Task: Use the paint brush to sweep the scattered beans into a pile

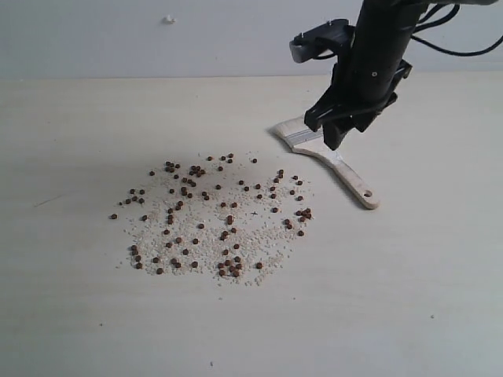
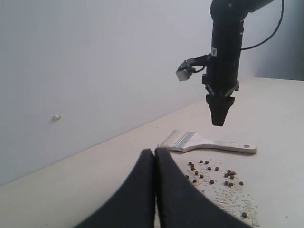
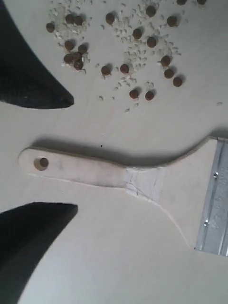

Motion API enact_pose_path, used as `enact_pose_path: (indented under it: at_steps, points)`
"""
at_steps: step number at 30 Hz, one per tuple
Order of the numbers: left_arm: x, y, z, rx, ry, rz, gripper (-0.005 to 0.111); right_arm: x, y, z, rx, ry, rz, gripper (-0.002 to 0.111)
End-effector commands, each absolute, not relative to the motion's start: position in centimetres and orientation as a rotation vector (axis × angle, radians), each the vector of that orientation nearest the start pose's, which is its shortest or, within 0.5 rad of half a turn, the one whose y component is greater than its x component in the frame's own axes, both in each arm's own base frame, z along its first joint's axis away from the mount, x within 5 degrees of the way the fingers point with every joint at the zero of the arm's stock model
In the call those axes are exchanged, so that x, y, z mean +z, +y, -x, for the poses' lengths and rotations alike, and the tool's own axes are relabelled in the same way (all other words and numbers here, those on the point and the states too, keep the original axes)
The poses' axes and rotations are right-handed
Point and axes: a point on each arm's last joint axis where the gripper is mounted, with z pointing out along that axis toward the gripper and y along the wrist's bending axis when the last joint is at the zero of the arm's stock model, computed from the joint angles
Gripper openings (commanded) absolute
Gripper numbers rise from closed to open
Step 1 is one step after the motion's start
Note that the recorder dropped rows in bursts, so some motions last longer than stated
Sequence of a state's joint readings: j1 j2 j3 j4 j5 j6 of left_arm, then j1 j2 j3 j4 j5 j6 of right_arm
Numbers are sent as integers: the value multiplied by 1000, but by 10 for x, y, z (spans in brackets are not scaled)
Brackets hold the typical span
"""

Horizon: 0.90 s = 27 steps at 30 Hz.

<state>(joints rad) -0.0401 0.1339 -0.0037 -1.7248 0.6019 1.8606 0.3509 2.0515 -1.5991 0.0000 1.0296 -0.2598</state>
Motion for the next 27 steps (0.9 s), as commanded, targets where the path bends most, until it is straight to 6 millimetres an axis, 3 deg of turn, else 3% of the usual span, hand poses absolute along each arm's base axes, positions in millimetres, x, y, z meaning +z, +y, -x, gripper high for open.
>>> enact_pose_path:
  at_steps: [1,9,13,27]
  points:
    - [215,-53,-49,-423,1419,-563,0,168,147,-400,13,2816,888,55]
    - [215,-54,-49,-433,1414,-572,0,126,137,-411,-29,2890,820,55]
    - [215,-55,-48,-434,1413,-573,0,122,128,-413,-4,2925,770,55]
    - [215,-55,-48,-434,1413,-573,0,105,127,-412,5,2971,766,50]
